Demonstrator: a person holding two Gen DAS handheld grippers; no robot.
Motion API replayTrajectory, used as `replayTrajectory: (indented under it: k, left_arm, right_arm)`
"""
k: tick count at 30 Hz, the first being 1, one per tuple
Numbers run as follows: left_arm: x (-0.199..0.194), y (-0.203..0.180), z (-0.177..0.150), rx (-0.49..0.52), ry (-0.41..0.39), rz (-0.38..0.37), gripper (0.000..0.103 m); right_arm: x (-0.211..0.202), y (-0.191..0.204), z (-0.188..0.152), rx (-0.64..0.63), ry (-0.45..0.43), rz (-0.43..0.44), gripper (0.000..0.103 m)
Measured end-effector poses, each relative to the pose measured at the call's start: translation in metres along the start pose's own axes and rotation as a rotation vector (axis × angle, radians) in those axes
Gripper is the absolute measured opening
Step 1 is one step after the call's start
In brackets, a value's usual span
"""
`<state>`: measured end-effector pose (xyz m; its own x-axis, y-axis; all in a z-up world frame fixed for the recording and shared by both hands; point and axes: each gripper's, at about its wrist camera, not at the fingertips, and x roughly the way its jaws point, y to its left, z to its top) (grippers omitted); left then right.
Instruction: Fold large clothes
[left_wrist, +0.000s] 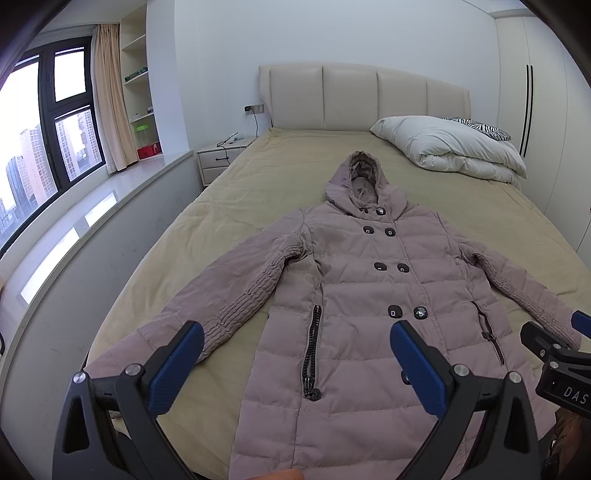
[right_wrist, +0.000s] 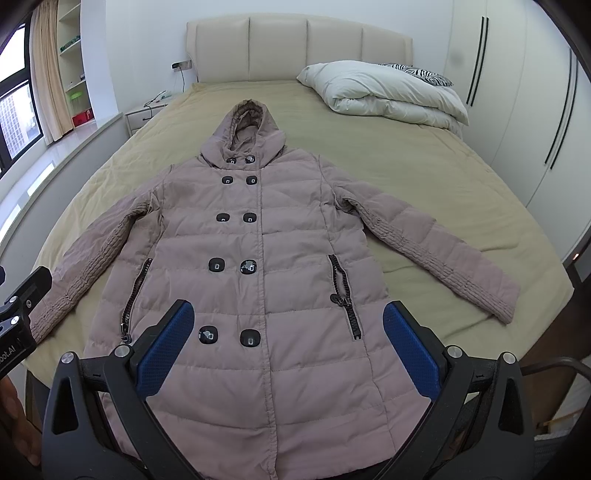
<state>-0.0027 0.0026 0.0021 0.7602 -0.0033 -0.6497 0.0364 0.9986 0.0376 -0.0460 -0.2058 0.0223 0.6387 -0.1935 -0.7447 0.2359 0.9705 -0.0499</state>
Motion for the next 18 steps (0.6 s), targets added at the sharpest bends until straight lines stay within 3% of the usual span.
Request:
replayTrajectory:
  k: [18]
  left_arm:
    - [0.0028,-0.0026,0.0001,0.004,0.001,0.003,0.103]
  right_arm:
    - [0.0016,0.0006,-0.0001,0.000,0.004,0.001,0.103]
